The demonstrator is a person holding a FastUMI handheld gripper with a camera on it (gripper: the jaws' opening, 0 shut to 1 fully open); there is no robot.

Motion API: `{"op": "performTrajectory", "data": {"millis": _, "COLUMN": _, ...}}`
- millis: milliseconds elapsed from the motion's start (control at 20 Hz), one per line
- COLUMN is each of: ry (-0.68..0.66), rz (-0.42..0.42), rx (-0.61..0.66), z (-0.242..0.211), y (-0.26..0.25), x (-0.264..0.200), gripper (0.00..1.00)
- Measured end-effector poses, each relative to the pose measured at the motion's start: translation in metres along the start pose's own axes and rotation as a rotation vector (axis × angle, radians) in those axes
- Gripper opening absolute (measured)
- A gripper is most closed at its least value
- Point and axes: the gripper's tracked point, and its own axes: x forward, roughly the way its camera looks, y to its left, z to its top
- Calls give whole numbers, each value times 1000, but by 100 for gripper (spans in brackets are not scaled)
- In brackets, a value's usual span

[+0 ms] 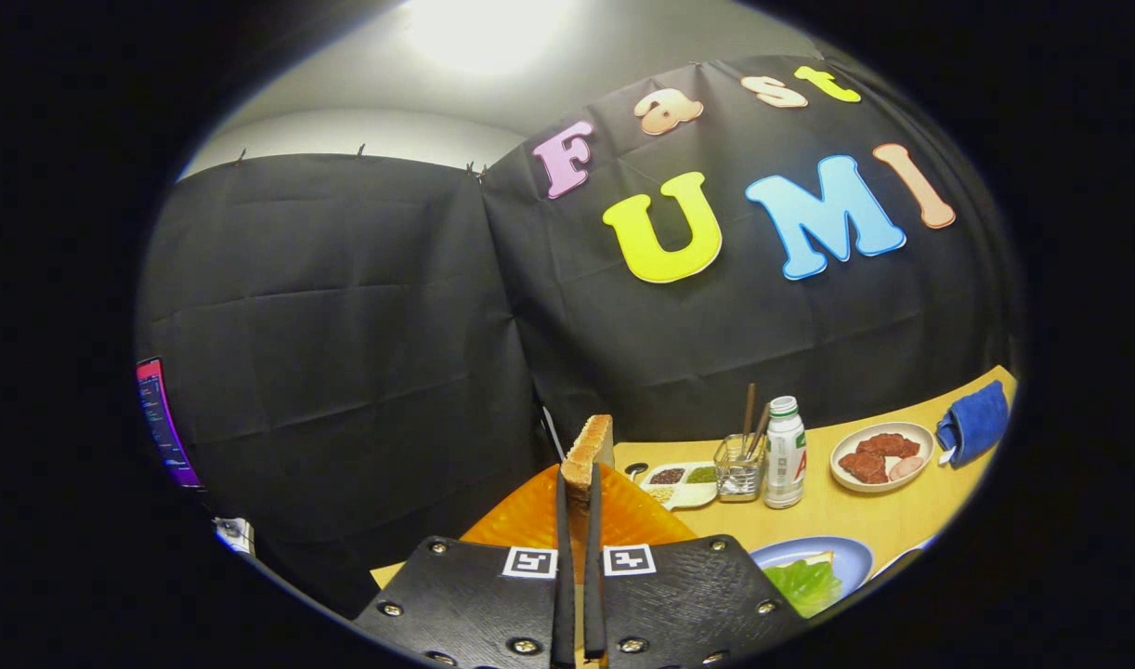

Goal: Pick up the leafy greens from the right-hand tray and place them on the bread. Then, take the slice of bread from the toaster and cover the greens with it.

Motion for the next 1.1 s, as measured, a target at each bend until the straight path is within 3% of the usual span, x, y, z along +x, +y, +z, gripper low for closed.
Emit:
{"op": "performTrajectory", "data": {"millis": 250, "ry": 41, "rz": -111, "rx": -67, "z": -16, "y": -60, "x": -19, "gripper": 4}}
{"op": "performTrajectory", "data": {"millis": 700, "ry": 175, "rz": -306, "rx": -53, "z": -69, "y": -172, "x": -62, "gripper": 4}}
{"op": "performTrajectory", "data": {"millis": 1100, "ry": 200, "rz": -375, "rx": -149, "z": -83, "y": -196, "x": -78, "gripper": 4}}
